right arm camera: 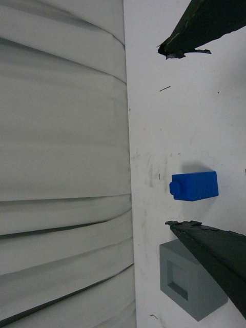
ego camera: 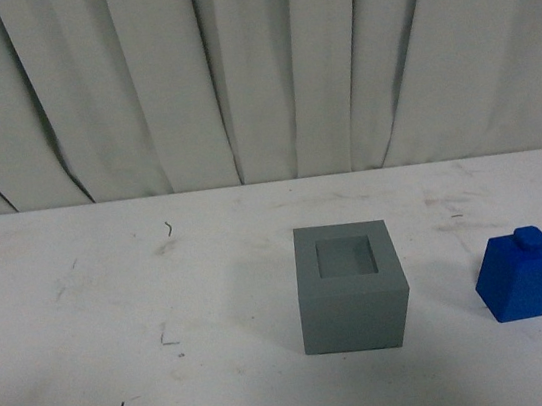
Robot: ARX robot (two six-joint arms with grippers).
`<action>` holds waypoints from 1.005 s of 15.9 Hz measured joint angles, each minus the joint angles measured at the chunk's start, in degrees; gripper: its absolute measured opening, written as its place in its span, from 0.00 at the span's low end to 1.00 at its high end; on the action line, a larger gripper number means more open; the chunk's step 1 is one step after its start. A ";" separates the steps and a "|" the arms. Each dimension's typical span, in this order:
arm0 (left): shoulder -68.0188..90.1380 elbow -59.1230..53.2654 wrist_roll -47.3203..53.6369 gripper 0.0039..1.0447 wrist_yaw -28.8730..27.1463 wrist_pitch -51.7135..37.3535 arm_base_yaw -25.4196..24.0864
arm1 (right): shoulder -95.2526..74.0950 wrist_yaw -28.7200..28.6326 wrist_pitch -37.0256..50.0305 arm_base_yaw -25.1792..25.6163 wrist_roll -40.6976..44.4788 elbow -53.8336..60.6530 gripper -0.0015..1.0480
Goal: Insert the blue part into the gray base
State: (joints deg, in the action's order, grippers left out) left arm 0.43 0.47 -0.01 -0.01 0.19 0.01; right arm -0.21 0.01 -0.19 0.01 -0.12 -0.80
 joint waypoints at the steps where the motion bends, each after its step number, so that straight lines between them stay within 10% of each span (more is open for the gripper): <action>1: 0.00 0.00 0.02 0.94 0.00 0.00 0.00 | 0.00 0.00 0.00 0.00 0.00 0.00 0.94; 8: 0.00 0.00 0.02 0.94 0.00 0.00 0.00 | -1.29 -1.44 2.80 1.09 0.00 0.00 0.94; 16: 0.00 0.00 0.00 0.94 -0.02 -0.02 0.00 | -74.27 -10.99 56.61 13.46 1.64 -27.82 0.94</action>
State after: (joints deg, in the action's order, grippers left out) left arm 0.43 0.47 -0.01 -0.03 0.16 0.01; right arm -74.48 -10.98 56.42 13.47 1.52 -28.62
